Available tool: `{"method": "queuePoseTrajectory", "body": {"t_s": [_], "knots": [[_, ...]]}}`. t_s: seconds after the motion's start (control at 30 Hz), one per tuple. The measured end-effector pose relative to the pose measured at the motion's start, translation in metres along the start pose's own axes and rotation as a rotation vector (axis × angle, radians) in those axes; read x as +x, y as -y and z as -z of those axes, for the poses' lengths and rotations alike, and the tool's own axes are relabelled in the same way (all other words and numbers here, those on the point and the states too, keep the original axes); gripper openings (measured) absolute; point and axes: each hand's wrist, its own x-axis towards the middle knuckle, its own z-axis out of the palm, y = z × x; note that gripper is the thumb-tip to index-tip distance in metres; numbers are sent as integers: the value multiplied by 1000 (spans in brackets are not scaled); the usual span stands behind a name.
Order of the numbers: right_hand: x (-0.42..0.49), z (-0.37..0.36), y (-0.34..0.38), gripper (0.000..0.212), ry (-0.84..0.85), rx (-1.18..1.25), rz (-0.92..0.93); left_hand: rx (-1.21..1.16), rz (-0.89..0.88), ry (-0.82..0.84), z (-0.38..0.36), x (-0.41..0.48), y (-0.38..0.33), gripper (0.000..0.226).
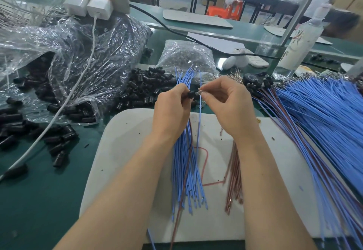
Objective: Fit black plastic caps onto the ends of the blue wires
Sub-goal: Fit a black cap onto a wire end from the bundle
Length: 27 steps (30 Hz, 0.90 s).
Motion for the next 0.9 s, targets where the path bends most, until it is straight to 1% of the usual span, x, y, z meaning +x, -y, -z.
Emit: {"method": "queuePoseTrajectory", "body": {"t_s": [0.2, 0.33, 0.4, 0.47, 0.53, 0.63, 0.73, 0.9], "knots": [[-1, -5, 1, 8, -54, -139, 36, 76, 14, 15, 5, -2, -5, 8], [0, -5, -1, 7, -82, -182, 17, 166, 11, 19, 4, -4, -8, 10], [1, -4, -4, 8, -91, -190, 2, 156, -18, 48, 4, -3, -7, 11], [3, -2, -9, 9, -91, -193, -19, 101, -56, 98, 4, -2, -5, 17], [5, 2, -14, 9, -79, -141, -68, 56, -76, 129, 5, -1, -3, 18], [7, 6, -19, 13, -37, -9, -132, 36, -97, 146, 4, 0, -2, 13], [6, 9, -22, 18, -13, 52, -154, 30, -122, 174, 4, 0, -2, 13], [5, 11, -23, 17, 30, 165, -193, 8, -142, 203, 5, 0, 0, 13]]}}
